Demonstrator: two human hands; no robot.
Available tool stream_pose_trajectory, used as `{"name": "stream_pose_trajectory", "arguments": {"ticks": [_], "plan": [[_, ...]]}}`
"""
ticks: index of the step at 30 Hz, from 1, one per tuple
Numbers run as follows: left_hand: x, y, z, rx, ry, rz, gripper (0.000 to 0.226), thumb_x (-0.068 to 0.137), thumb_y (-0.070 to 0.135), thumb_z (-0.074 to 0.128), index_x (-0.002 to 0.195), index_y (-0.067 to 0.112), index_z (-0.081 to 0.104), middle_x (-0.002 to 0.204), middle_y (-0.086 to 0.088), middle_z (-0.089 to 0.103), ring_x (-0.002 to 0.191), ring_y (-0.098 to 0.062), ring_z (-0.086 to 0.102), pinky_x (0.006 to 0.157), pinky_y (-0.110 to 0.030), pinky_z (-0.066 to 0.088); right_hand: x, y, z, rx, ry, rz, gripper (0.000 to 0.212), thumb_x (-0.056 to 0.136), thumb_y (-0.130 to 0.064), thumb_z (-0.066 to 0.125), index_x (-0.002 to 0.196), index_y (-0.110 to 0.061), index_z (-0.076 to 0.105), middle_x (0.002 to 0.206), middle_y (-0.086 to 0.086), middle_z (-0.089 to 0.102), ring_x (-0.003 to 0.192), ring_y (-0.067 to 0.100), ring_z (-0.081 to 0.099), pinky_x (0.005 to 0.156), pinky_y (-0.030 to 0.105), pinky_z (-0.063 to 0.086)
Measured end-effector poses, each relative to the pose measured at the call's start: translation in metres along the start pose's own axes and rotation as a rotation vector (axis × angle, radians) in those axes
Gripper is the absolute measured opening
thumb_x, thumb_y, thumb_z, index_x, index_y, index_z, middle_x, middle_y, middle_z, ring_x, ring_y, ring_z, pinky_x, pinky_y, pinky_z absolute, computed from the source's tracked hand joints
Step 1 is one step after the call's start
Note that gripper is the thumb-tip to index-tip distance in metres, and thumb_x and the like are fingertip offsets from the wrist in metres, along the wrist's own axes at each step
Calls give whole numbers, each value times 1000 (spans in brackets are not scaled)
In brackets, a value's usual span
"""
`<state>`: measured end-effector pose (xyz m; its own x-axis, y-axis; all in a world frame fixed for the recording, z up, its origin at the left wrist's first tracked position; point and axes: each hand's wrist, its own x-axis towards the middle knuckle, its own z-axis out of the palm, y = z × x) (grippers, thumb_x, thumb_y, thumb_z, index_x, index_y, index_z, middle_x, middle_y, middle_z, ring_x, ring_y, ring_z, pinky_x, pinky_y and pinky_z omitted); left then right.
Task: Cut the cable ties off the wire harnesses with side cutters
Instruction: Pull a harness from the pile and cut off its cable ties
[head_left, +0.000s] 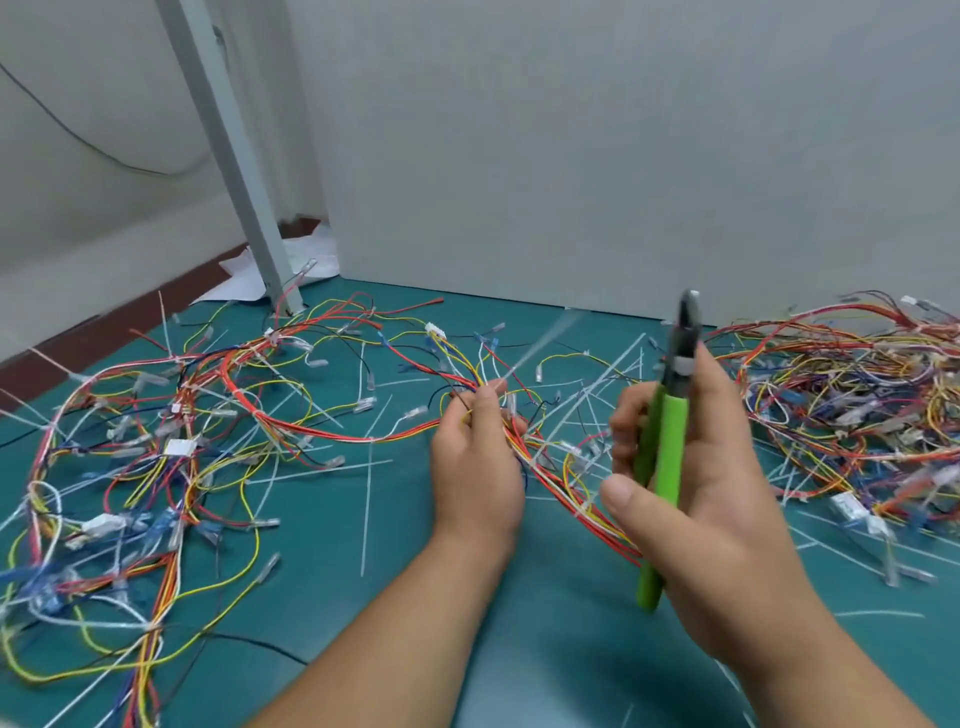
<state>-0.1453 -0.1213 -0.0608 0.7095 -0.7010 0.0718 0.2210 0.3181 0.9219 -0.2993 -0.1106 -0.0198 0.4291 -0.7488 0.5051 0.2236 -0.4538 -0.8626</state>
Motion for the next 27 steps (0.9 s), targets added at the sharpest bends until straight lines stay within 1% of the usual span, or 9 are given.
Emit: {"name": "stream_pose_trajectory", "arguments": {"ticks": [2,5,8,11,14,18,22,24,27], "plan": [[-1,2,-1,-39,-33,-22,24,88,35,53,93,15,66,65,5,60,59,-10,51,56,-25,41,-2,-2,8,67,-13,11,76,72,-29,75,140,-32,43,108,2,63,101,15,60,91,25,51],[-2,2,-1,8,-77,9,18,84,30,53,90,20,66,65,7,62,64,-10,54,64,-27,45,-3,1,10,116,17,120,62,67,-31,77,125,-28,56,101,-1,68,92,13,64,82,25,54],[-2,-1,-1,103,-105,75,12,91,27,57,90,23,68,70,8,68,68,-8,58,66,-21,49,-3,7,8,84,60,252,54,62,-42,76,114,-45,63,98,1,67,88,11,64,78,32,55],[-1,-4,-1,153,-139,99,16,98,21,61,84,19,67,83,-3,76,77,-13,65,78,-37,53,1,14,4,17,64,342,50,62,-53,73,111,-54,62,93,1,64,80,12,62,81,43,54],[-5,-3,0,184,-154,131,18,97,24,60,82,17,67,87,-9,75,76,-15,66,76,-36,53,0,21,1,-126,7,367,46,67,-57,73,112,-56,63,89,-18,67,76,6,64,76,37,55],[-7,-1,0,116,-184,67,22,92,26,51,78,21,68,79,-7,66,75,-21,55,74,-40,43,-4,19,2,-244,27,292,39,76,-45,75,113,-51,64,99,-30,68,76,-1,64,65,13,49],[-6,-1,1,125,-170,73,20,91,28,52,85,21,70,84,-2,74,76,-21,63,76,-43,50,-6,20,0,-354,100,233,50,74,-44,77,122,-47,63,106,-27,65,91,2,64,73,11,48],[-5,0,2,169,-144,127,21,91,31,54,86,30,74,79,6,74,70,-13,62,71,-41,53,-7,20,-3,-420,96,210,54,72,-46,77,124,-45,64,107,-21,67,95,1,65,77,9,48],[-4,-1,1,226,-117,188,20,91,32,58,84,40,74,74,8,70,68,-11,58,67,-49,55,-9,19,-4,-580,63,170,62,70,-51,75,130,-40,65,111,-23,64,107,-7,60,88,5,43]]}}
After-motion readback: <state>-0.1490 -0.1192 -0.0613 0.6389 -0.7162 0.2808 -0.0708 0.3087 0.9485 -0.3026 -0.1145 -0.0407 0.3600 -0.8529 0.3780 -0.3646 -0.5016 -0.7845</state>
